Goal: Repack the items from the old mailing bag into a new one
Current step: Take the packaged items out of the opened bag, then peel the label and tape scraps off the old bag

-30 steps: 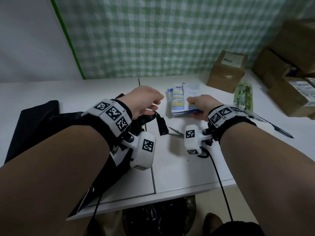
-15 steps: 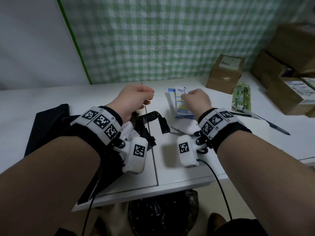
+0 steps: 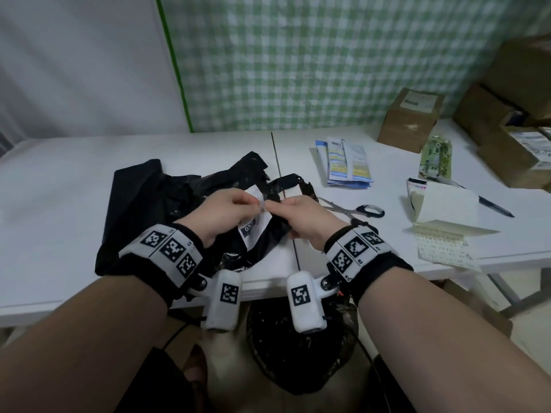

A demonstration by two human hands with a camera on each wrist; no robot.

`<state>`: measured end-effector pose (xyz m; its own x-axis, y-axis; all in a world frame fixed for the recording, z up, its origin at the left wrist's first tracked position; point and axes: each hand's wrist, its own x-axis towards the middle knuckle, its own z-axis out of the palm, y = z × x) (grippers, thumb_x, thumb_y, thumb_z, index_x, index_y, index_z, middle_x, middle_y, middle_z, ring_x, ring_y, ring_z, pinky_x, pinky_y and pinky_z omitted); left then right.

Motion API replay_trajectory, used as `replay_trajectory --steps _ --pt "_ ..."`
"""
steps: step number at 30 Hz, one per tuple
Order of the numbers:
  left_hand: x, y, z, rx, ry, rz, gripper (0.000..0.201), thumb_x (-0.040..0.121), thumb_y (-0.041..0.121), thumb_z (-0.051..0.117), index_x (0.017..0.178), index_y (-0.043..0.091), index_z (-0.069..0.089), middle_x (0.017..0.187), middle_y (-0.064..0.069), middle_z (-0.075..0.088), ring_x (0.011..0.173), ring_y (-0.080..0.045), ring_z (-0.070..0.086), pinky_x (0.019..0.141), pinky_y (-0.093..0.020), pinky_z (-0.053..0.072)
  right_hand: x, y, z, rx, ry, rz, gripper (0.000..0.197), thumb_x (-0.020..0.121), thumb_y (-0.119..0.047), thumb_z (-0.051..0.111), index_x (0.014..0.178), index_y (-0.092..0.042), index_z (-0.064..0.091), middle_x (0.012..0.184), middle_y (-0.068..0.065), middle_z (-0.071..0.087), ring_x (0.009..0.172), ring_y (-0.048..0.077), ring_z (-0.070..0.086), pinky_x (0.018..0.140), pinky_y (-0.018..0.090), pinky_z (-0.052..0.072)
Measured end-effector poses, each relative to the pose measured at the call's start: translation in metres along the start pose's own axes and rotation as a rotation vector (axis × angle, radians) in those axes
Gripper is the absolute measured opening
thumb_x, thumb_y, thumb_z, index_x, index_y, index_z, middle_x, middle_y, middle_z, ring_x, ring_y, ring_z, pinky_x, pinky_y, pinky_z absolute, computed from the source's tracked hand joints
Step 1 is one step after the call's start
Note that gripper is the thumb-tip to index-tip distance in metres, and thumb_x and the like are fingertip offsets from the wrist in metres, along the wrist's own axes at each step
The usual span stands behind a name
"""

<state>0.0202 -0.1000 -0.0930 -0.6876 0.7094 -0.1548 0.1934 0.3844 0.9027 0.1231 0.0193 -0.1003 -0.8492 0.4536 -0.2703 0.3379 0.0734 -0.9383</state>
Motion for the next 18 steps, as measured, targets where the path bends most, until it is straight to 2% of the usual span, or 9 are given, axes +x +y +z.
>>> replay_trajectory --steps 3,5,7,8,9,10,13,16,18 --pt "-0.009 -0.008 0.008 -0.011 -0.104 0.011 0.009 0.081 0.016 0.069 0.088 0.02 0.066 0.092 -0.002 0.067 0.088 -0.014 0.061 0.083 -0.024 0.048 -0.013 0.012 0.0 0.085 -0.037 0.022 0.032 0.094 -0.029 0.055 0.065 -0.018 0.049 0.065 0.003 0.052 0.049 0.012 0.051 0.039 0.014 0.038" --pt "-0.013 -0.011 0.013 0.003 -0.165 0.039 0.014 0.078 0.017 0.073 0.089 0.019 0.065 0.089 -0.001 0.067 0.085 -0.014 0.062 0.083 -0.026 0.048 -0.021 0.021 0.0 0.158 -0.03 0.034 0.027 0.095 -0.025 0.055 0.069 -0.018 0.054 0.064 0.001 0.055 0.048 0.008 0.054 0.039 0.014 0.04" --pt "-0.018 -0.011 0.02 0.007 -0.218 0.052 0.017 0.074 0.02 0.076 0.084 0.019 0.063 0.075 0.001 0.064 0.065 -0.01 0.057 0.063 -0.023 0.047 -0.027 0.03 0.001 0.234 -0.012 0.041 0.024 0.095 -0.024 0.055 0.072 -0.016 0.056 0.068 0.002 0.057 0.055 0.011 0.055 0.042 0.015 0.044" --pt "-0.02 -0.011 0.024 0.03 -0.225 0.066 0.019 0.072 0.022 0.078 0.08 0.019 0.061 0.067 0.004 0.06 0.055 -0.007 0.051 0.053 -0.02 0.041 -0.03 0.034 0.002 0.266 -0.003 0.038 0.024 0.095 -0.024 0.055 0.073 -0.015 0.057 0.071 0.003 0.057 0.06 0.012 0.055 0.045 0.016 0.046" --pt "-0.021 -0.011 0.028 0.07 -0.216 0.089 0.021 0.071 0.023 0.079 0.076 0.019 0.059 0.063 0.005 0.056 0.049 -0.004 0.046 0.048 -0.017 0.037 -0.032 0.038 0.002 0.286 0.005 0.029 0.024 0.095 -0.025 0.055 0.074 -0.014 0.057 0.073 0.004 0.058 0.063 0.012 0.056 0.049 0.017 0.048" --pt "-0.022 -0.011 0.032 0.114 -0.197 0.119 0.023 0.07 0.024 0.08 0.072 0.018 0.058 0.062 0.006 0.054 0.049 -0.003 0.045 0.049 -0.016 0.036 -0.033 0.041 0.003 0.297 0.013 0.016 0.024 0.095 -0.025 0.055 0.075 -0.013 0.058 0.075 0.004 0.058 0.065 0.012 0.056 0.051 0.018 0.049" --pt "-0.024 -0.013 0.04 0.125 -0.148 0.174 0.02 0.07 0.021 0.079 0.067 0.014 0.061 0.063 0.004 0.057 0.059 -0.006 0.049 0.061 -0.018 0.04 -0.035 0.047 0.003 0.317 0.021 -0.016 0.024 0.094 -0.025 0.055 0.074 -0.013 0.058 0.076 0.004 0.06 0.067 0.012 0.058 0.054 0.018 0.049" --pt "-0.025 -0.02 0.043 0.05 -0.114 0.136 0.017 0.074 0.021 0.077 0.063 0.017 0.064 0.055 0.01 0.058 0.052 0.001 0.05 0.056 -0.012 0.04 -0.035 0.05 0.001 0.352 0.035 -0.022 0.027 0.095 -0.02 0.054 0.07 -0.011 0.054 0.074 0.006 0.056 0.064 0.012 0.055 0.052 0.017 0.048" --pt "-0.025 -0.027 0.044 -0.039 -0.118 0.078 0.015 0.077 0.021 0.074 0.065 0.017 0.066 0.06 0.005 0.061 0.056 -0.003 0.053 0.061 -0.017 0.043 -0.034 0.053 0.0 0.372 0.052 -0.019 0.028 0.095 -0.017 0.054 0.067 -0.011 0.049 0.071 0.007 0.052 0.058 0.011 0.051 0.048 0.015 0.046"
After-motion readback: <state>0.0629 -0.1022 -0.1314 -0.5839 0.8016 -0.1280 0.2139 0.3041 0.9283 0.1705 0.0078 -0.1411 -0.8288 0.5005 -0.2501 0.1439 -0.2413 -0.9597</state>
